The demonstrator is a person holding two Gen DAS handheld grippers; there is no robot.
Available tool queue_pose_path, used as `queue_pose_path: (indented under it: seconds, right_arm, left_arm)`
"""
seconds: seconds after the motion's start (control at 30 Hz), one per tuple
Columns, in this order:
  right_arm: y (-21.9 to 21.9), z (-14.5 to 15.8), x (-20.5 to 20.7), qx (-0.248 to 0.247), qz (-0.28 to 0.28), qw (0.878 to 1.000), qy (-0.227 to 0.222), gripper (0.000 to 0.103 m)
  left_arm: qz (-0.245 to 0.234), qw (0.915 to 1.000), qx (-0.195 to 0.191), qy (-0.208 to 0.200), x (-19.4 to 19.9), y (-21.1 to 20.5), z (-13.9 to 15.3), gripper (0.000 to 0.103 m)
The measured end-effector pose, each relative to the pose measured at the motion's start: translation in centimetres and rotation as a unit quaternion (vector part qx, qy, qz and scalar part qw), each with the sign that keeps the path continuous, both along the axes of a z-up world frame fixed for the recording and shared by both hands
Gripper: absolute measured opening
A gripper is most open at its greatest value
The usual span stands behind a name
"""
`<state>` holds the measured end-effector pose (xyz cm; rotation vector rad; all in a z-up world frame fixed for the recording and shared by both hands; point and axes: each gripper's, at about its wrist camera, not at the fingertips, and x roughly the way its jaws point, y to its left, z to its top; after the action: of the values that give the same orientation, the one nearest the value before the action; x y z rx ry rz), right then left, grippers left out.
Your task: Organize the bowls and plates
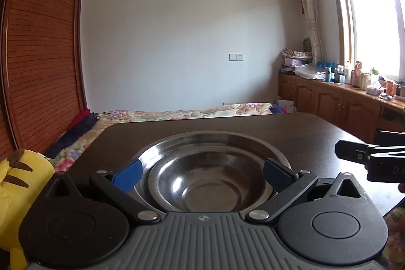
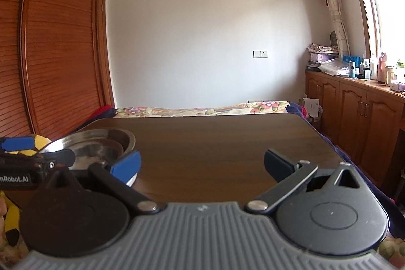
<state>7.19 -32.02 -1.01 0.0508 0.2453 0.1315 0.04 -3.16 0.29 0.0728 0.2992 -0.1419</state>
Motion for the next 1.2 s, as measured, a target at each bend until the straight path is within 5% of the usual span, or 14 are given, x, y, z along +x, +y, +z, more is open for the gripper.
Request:
queue_pose_path:
  seconds: [1.2]
  right_arm:
    - [-0.62,0.0,-0.22,-0.001,-0.002,1.0,0.002,0.103]
  left_arm:
    - [0.007,1.0,-0.004,0.003,0.08,0.33,-0.16,0.103]
